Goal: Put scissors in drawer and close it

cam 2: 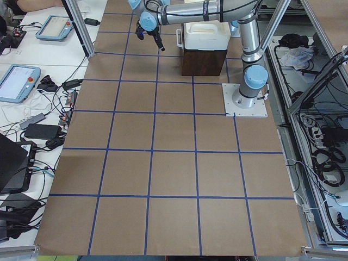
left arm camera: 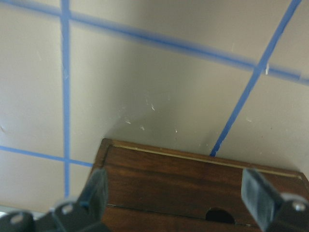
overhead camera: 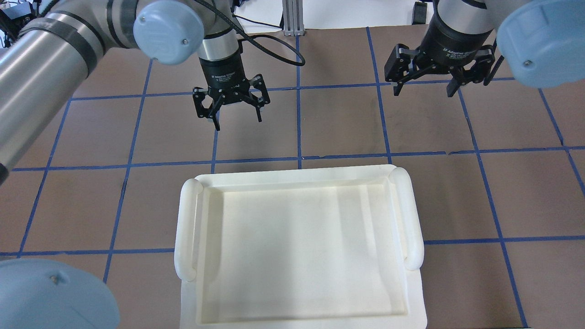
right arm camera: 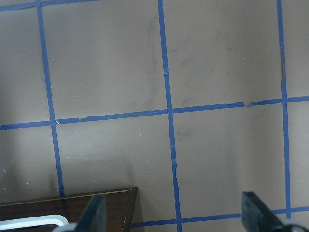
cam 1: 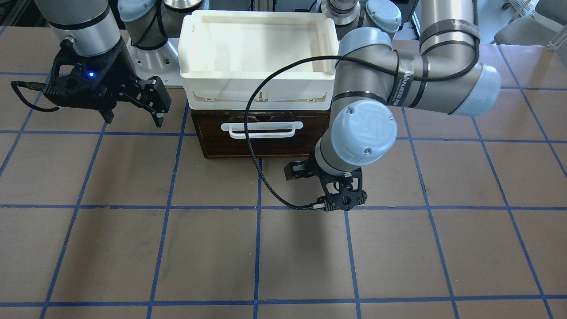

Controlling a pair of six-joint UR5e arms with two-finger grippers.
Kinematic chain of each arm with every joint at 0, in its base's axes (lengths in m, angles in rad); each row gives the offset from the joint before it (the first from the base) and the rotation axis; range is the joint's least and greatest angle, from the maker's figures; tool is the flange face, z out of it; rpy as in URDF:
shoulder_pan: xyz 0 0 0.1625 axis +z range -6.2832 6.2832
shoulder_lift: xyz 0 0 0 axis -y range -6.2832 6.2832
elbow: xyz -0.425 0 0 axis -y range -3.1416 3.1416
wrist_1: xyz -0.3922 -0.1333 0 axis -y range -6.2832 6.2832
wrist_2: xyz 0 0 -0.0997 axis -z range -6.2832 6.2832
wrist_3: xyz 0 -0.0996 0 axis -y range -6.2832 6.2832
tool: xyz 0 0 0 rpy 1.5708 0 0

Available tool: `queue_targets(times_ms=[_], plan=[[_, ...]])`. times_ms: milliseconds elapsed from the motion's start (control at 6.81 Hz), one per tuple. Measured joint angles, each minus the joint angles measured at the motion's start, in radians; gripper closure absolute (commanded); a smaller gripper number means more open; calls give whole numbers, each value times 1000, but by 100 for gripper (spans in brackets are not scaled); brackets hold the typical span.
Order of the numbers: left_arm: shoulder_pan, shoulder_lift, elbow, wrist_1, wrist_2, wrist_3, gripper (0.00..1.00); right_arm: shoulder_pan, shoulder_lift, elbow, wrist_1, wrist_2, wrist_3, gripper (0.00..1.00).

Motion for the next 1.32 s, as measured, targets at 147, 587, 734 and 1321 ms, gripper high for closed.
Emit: queue_targets(times_ms=[147,587,734,1321], plan=[[37,35,9,40,24,91,0,0,0,0,-1,1,0,0],[166,153,8,74,38,328,0,0,-2,0,0,1,0,0],[184,197,1,72,52,360,0,0,-3,0,0,1,0,0],[196,302,-41,69,70,378,0,0,-3,0,0,-1,0,0]])
